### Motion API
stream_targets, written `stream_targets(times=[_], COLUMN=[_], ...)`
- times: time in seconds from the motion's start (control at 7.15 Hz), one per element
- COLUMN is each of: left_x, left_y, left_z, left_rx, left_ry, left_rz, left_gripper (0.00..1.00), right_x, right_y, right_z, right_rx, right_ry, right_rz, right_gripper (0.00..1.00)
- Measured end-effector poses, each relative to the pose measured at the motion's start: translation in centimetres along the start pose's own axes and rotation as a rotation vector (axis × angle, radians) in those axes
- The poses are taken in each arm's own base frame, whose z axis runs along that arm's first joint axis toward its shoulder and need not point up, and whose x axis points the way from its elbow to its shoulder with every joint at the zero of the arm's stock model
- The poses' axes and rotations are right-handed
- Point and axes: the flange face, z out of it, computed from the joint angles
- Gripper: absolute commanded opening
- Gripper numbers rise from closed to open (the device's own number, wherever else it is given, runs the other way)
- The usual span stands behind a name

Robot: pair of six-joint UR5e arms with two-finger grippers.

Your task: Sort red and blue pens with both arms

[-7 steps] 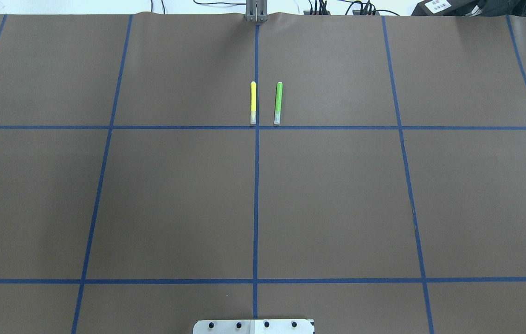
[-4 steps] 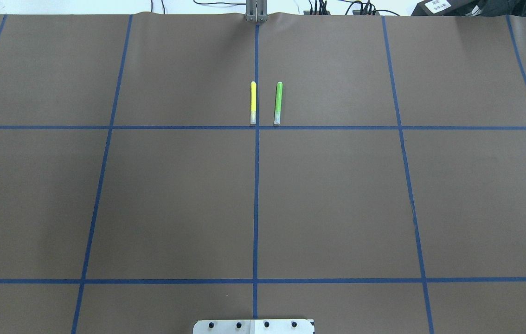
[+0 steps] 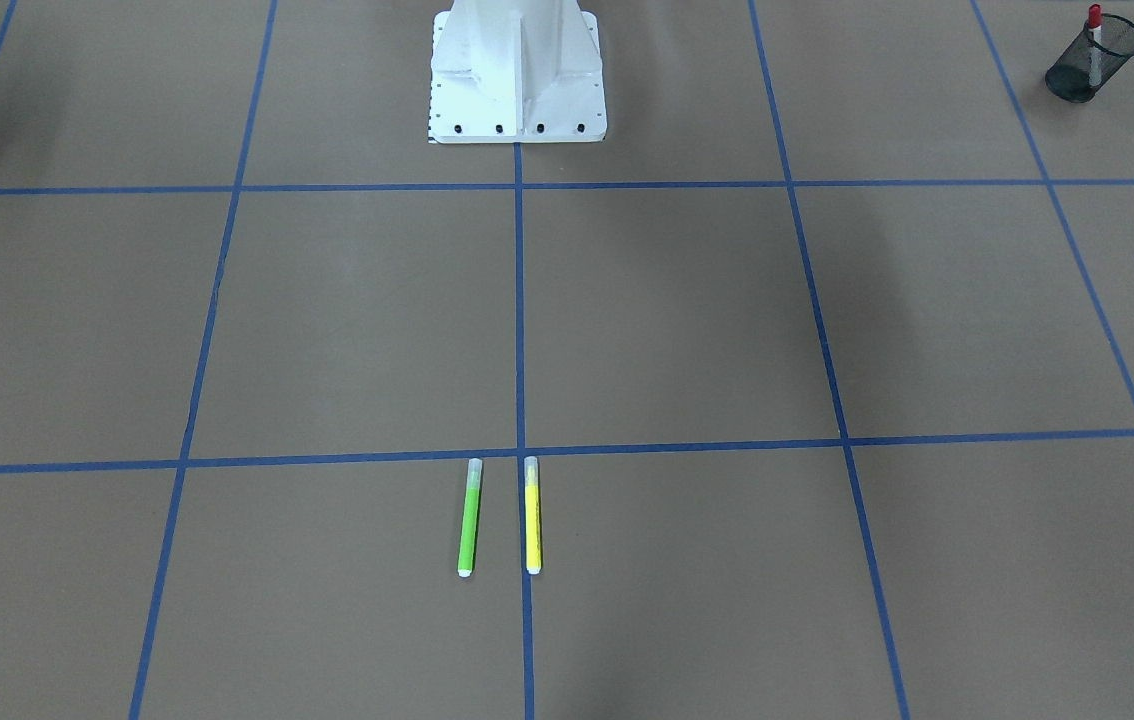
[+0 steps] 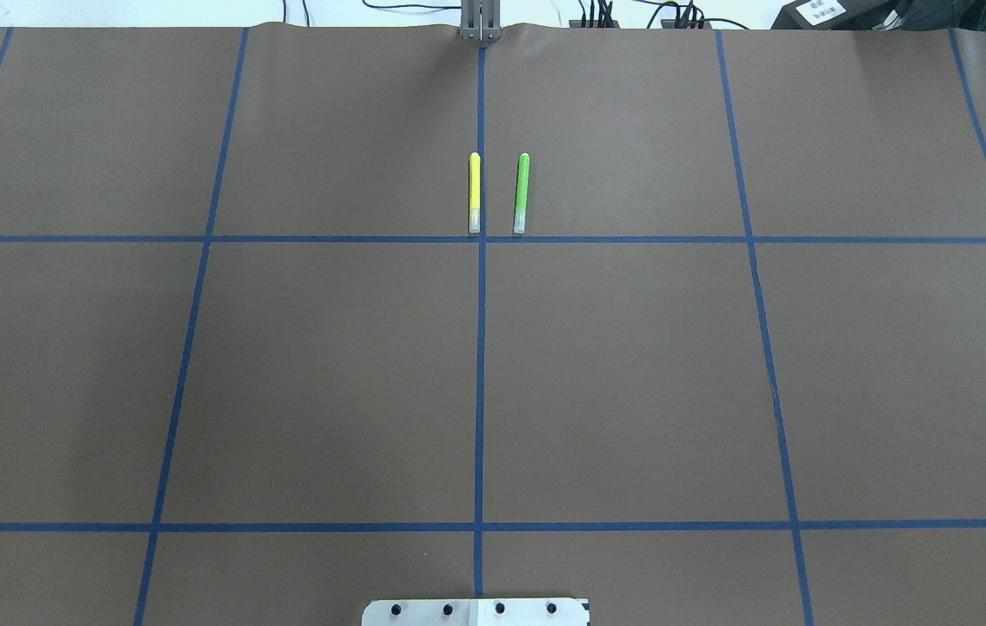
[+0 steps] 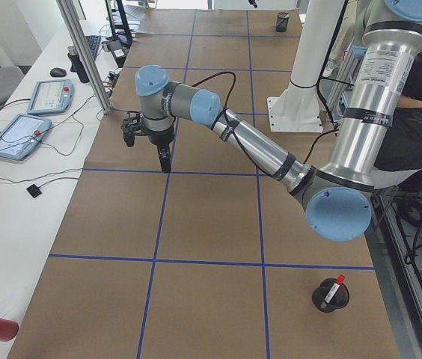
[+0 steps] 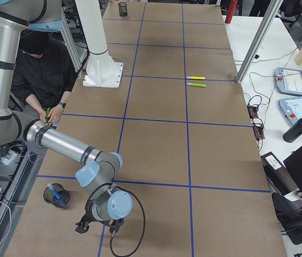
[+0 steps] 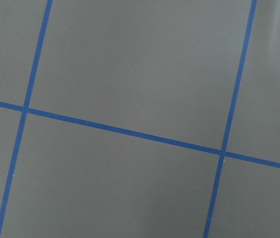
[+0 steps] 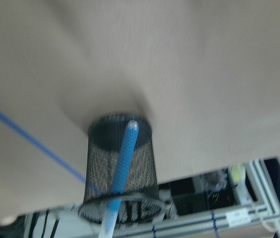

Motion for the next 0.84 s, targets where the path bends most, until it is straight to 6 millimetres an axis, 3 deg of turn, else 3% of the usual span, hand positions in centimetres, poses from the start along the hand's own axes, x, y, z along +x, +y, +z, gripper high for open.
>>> stream_targets(times=[0.42,0.56,0.84], left_x=[-0.2,0.0,-0.8], left_y=[0.1,0.1,0.1], left_z=[1.0,1.8,3.2], left_rx=[0.000,-0.010,-0.003], left_ry=[-0.028,-0.033,-0.028], left_rz=[0.011,0.023,0.049], left_gripper=[1.00,1.00,1.00], right_x=[-7.3,-9.3,-12.5], right_y=[-7.0,-8.2,-8.9], right_z=[-12.7,-15.8,-19.5], right_rx=[0.320,0.410,0.573], right_ry=[-0.035,-0.039,-0.109], right_rz=[-0.039,-0.095,-0.198], right_gripper=[1.00,1.00,1.00])
